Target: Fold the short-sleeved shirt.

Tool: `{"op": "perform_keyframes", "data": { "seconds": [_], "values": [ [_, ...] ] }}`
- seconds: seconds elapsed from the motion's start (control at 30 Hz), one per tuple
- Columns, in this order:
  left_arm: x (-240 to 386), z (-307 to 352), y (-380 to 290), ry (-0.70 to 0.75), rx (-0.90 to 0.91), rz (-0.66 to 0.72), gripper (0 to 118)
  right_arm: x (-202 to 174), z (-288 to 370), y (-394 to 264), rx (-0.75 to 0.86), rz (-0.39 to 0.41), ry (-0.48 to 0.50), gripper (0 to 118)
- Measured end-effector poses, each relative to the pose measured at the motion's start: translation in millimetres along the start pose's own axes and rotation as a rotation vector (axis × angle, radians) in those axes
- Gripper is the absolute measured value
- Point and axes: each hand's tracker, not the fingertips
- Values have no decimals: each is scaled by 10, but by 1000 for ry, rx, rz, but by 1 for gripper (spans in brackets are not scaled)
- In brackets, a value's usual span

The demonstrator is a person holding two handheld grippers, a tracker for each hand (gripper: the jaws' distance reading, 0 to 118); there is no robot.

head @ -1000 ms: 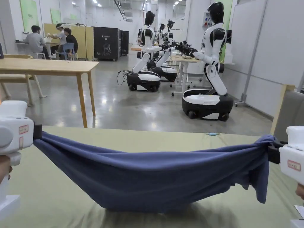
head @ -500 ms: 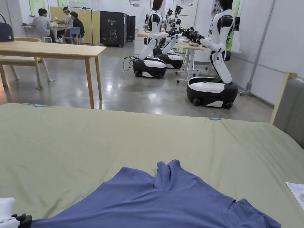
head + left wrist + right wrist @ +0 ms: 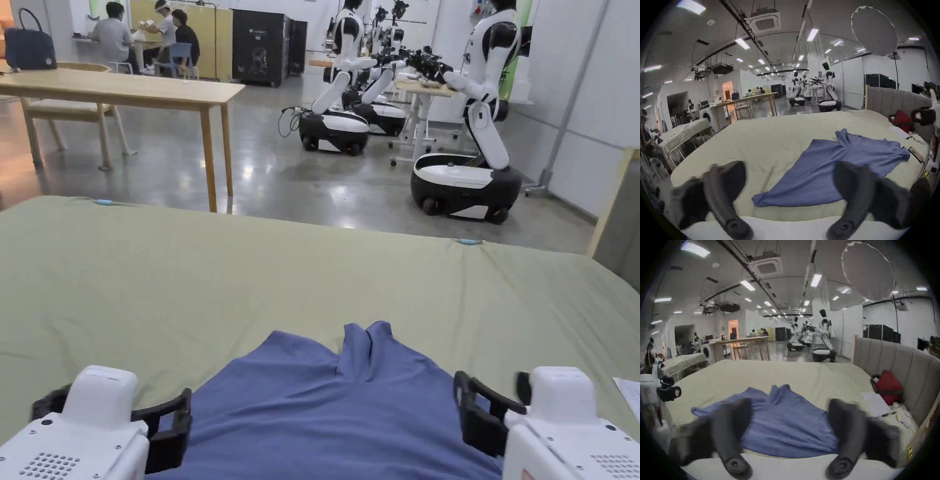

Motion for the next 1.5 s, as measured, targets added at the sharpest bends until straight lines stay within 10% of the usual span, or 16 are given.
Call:
{"op": "perform_keyframes", "data": {
  "seconds": [0.07,0.1,0.43,0.5,0.53,0.57,0.8,0.9,1.0,1.4,1.5],
  "values": [
    [-55,-14,-76,25,-14,-52,30,-129,-31,-63,1,44,-79,0],
    [-42,50,-56,58,14,-88,0,-125,-9,-73,18,31,-27,1],
    [-796,-27,-284,86,-177,105,0,-296,-175,-201,-40,18,65,1],
    [-897,-139,-343,80,-226,131,32,-357,-252,-239,-62,24,73,1],
    [-923,-209,-382,89,-245,138,90,-364,-285,-254,-75,23,80,1],
    [-941,-299,-438,96,-284,147,118,-372,-317,-271,-85,22,84,1],
    [-1093,-1018,-684,51,-372,130,116,-388,-536,-374,-143,49,72,1],
    [-1119,-1324,-831,26,-431,131,99,-332,-631,-384,-163,52,57,1],
    [-1105,-1501,-912,38,-512,72,1,-242,-751,-358,-191,60,41,1],
    [-681,-976,-410,-38,-403,106,0,509,-2606,-92,-453,85,37,2],
    [-701,-1002,-357,-55,-403,126,0,587,-3244,-147,-506,125,2,90]
  ]
}}
